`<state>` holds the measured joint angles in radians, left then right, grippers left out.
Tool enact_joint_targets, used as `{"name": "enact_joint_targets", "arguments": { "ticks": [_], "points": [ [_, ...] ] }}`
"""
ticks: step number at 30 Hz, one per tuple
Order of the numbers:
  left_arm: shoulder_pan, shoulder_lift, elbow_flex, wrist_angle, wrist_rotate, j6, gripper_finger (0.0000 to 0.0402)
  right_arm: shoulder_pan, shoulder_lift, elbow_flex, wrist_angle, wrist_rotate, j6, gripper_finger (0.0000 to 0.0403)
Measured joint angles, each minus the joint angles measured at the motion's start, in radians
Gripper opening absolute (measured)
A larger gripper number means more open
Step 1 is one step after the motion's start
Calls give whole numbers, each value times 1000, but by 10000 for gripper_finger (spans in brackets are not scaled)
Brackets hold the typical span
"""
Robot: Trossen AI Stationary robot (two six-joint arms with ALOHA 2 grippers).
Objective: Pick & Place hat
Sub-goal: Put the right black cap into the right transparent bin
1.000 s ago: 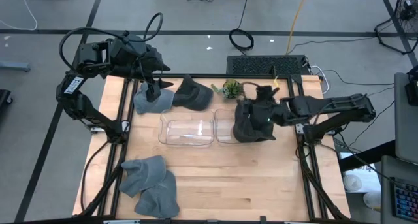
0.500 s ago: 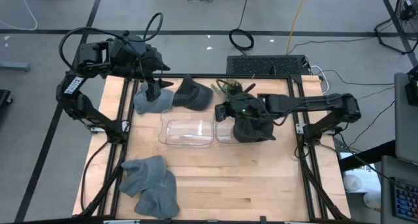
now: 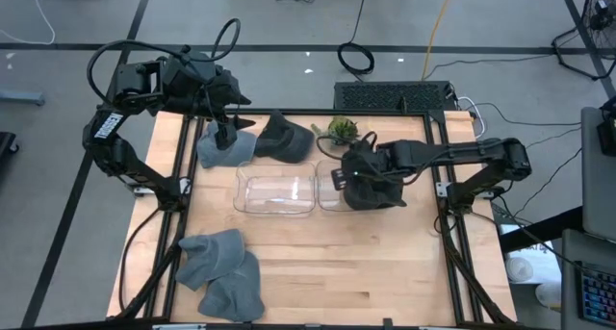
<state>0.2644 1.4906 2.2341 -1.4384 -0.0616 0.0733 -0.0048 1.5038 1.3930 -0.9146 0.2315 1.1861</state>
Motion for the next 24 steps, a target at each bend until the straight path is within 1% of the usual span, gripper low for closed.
{"name": "enact_joint_targets", "arguments": {
  "ticks": [6,12,18,24],
  "points": [
    [0,0,0,0,0,-4,260,6,-14,0,-208,0,87,0],
    [0,0,0,0,0,-8,249,20,-12,0,-293,1,115,0],
    [0,0,0,0,0,-11,253,20,-12,-1,-424,2,163,0],
    [0,0,0,-1,0,-24,253,24,-12,-85,-401,-17,189,0]
  ]
}}
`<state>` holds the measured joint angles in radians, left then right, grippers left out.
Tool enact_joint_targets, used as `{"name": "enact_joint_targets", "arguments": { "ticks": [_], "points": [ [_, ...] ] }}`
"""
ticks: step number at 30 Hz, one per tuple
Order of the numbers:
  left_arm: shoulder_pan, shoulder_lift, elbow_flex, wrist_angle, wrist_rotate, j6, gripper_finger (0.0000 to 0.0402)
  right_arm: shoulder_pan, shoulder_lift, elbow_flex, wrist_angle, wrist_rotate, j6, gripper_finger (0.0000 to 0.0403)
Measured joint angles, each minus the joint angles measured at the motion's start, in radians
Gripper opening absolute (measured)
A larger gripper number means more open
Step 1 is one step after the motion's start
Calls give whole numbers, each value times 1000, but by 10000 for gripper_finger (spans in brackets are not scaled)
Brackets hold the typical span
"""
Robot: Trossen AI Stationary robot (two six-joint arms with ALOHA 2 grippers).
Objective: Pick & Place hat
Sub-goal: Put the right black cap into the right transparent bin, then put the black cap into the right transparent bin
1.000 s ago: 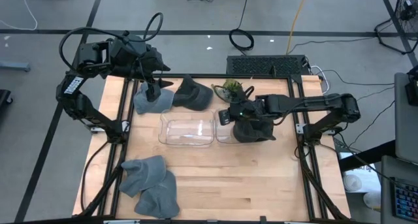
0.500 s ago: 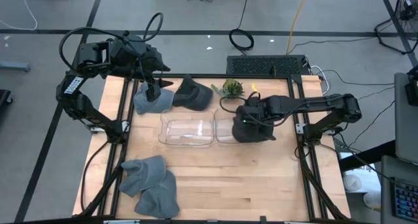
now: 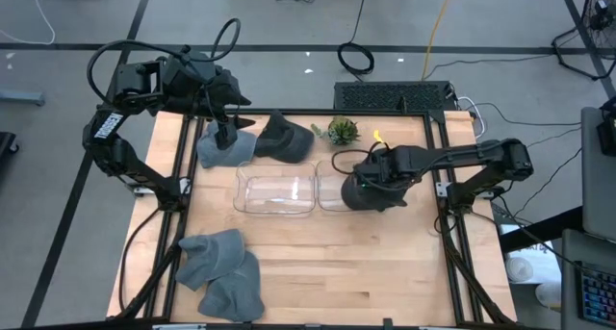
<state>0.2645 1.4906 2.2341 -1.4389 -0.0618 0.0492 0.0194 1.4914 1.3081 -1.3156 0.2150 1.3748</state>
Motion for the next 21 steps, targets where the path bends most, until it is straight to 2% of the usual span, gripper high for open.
{"name": "enact_joint_targets", "arguments": {
  "ticks": [4,8,12,21],
  "points": [
    [0,0,0,0,0,-2,249,13,0,-35,72,-6,1,0],
    [0,0,0,0,0,-2,251,16,-24,-13,75,-6,0,0],
    [0,0,0,0,0,-1,255,15,-95,18,87,43,-15,0],
    [0,6,0,1,0,-2,253,15,-259,23,340,130,-329,0]
  ]
}}
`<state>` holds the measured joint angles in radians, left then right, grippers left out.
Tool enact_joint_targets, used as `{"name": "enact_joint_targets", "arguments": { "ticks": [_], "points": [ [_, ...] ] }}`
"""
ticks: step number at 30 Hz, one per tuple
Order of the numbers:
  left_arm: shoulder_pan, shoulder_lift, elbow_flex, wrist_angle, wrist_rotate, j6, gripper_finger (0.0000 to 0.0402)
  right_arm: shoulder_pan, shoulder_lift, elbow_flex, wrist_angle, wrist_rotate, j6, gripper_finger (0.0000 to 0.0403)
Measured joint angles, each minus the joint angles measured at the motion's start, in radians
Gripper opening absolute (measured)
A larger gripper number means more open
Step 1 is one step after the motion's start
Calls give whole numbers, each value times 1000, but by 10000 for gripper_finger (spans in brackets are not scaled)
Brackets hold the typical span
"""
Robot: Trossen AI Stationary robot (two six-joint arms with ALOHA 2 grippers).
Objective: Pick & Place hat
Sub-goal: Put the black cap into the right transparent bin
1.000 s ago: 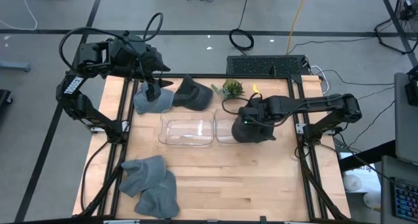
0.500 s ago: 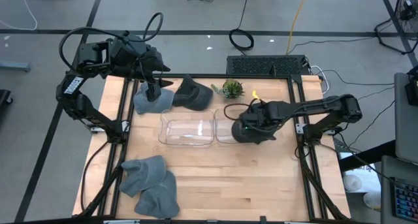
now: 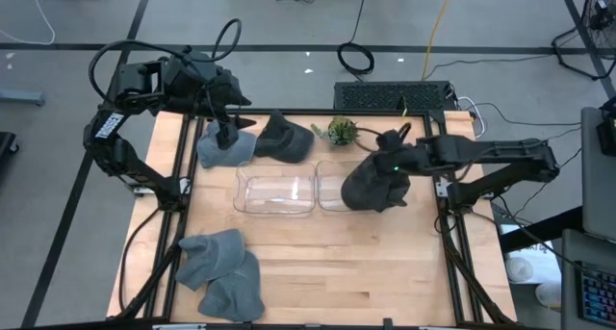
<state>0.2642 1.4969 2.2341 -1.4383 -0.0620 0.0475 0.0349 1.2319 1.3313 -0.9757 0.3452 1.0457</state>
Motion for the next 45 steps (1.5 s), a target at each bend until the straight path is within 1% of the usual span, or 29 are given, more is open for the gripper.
{"name": "enact_joint_targets", "arguments": {
  "ticks": [5,7,9,15,20,22,25,28,32,38,45],
  "points": [
    [0,10,-1,0,1,-4,262,0,-19,0,174,-1,-201,0],
    [0,8,-1,0,1,-9,265,-8,-21,0,211,-4,-245,3],
    [0,9,0,0,1,-34,266,-12,-22,0,235,-4,-289,14],
    [0,10,0,0,5,-81,257,-33,-22,-1,309,1,-497,80],
    [0,11,0,0,4,-111,247,-43,-22,-1,420,26,-662,138],
    [0,10,-8,1,-19,-109,244,-49,-22,-1,453,25,-706,159],
    [21,8,-65,-7,-92,-109,245,-50,-22,-1,477,25,-731,185],
    [74,12,-134,8,-95,-110,253,-50,-22,-1,488,19,-751,204],
    [134,9,-229,119,-97,-120,270,-50,-24,-1,486,17,-752,222],
    [201,10,-363,251,-114,-156,294,-49,-41,-1,493,17,-743,233],
    [271,11,-549,379,-131,-186,289,-49,-59,-1,552,17,-750,230]
  ]
}}
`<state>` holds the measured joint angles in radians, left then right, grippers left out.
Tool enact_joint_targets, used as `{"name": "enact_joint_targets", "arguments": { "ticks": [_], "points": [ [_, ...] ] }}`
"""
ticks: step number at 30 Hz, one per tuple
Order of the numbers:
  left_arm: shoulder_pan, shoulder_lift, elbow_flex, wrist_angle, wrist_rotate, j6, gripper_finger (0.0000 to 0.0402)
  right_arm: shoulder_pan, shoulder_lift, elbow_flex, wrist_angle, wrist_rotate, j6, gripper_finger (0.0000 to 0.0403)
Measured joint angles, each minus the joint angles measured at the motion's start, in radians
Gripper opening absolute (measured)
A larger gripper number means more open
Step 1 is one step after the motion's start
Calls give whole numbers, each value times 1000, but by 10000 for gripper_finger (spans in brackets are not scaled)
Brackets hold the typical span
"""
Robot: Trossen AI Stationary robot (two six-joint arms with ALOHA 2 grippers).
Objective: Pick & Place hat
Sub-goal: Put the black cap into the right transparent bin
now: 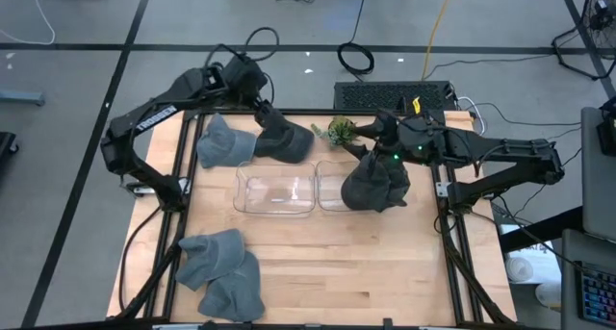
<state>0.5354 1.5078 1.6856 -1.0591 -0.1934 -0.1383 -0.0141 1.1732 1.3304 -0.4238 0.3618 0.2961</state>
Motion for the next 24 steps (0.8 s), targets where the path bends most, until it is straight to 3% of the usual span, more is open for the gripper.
{"name": "enact_joint_targets", "arguments": {
  "ticks": [11,24],
  "points": [
    [36,0,-243,271,27,9,281,1,-4,0,54,-64,-2,227],
    [35,0,-457,440,28,38,281,1,-3,0,57,-78,5,226]
  ]
}}
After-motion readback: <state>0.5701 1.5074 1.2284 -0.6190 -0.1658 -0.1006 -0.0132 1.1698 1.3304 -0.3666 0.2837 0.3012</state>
